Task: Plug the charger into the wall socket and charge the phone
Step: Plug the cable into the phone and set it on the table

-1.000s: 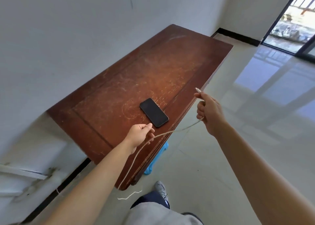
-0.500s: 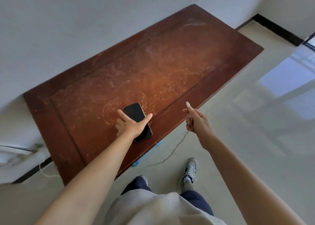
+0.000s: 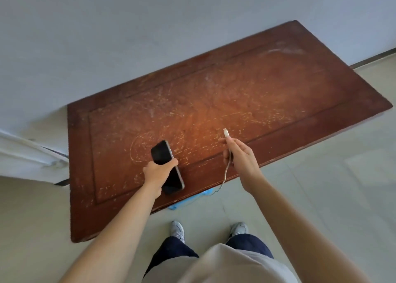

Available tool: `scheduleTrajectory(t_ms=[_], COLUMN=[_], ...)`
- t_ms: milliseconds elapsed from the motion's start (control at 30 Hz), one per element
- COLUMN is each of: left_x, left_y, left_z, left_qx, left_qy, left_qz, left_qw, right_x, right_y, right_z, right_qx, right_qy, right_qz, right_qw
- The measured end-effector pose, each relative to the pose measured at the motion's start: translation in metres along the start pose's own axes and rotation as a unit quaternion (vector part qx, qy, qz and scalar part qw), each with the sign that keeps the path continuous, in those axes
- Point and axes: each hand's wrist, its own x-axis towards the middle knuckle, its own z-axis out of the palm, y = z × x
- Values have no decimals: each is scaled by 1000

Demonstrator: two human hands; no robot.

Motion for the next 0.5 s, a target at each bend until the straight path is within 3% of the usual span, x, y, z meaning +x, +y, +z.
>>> scheduleTrajectory(t_ms=[67, 167, 300, 500], left_x=[-13, -27, -44, -42], left_y=[8, 24, 60, 83], left_z=[-13, -39, -77, -118], left_qx=[-253, -447, -507, -479], left_qy=[-107, -208, -305, -317], left_qz=[-68, -60, 19, 106], left_qw=[959, 868, 806, 811], right_x=[2, -1, -14, -29], right_y=[-12, -31, -51, -56], right_z=[9, 27, 58, 95], right_qx=[14, 29, 40, 48], right_qy=[-15, -22, -18, -17], right_qz=[-10, -30, -62, -98], right_qw=[1000, 999, 997, 994])
